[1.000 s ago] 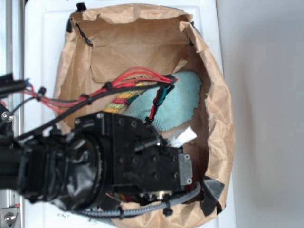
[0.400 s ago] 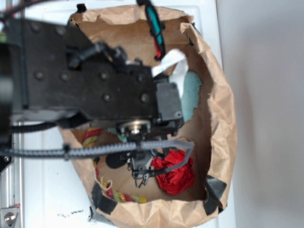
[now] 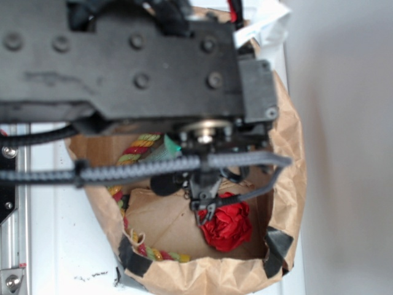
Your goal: Grab the green ball.
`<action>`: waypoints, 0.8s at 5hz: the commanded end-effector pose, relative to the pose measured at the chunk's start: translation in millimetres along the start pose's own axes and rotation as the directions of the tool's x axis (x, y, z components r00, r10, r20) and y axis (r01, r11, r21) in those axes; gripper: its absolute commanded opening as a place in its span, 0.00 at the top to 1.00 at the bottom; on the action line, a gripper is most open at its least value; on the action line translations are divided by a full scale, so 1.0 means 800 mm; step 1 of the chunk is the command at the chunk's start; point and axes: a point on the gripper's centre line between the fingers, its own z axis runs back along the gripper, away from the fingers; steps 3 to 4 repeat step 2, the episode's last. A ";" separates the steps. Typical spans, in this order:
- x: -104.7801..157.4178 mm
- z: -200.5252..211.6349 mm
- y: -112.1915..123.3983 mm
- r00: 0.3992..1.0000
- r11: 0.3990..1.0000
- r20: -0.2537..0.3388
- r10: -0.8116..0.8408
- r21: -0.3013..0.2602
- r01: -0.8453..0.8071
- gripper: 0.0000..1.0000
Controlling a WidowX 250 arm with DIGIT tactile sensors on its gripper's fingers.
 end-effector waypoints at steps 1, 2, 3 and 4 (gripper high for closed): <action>0.013 0.071 -0.013 0.994 0.997 0.108 0.019 -0.072 -0.011 1.00; 0.012 0.071 -0.009 0.997 0.997 0.066 0.025 -0.070 -0.021 1.00; 0.012 0.071 -0.009 0.997 0.997 0.066 0.025 -0.070 -0.021 1.00; 0.012 0.071 -0.009 0.997 0.997 0.066 0.025 -0.070 -0.021 1.00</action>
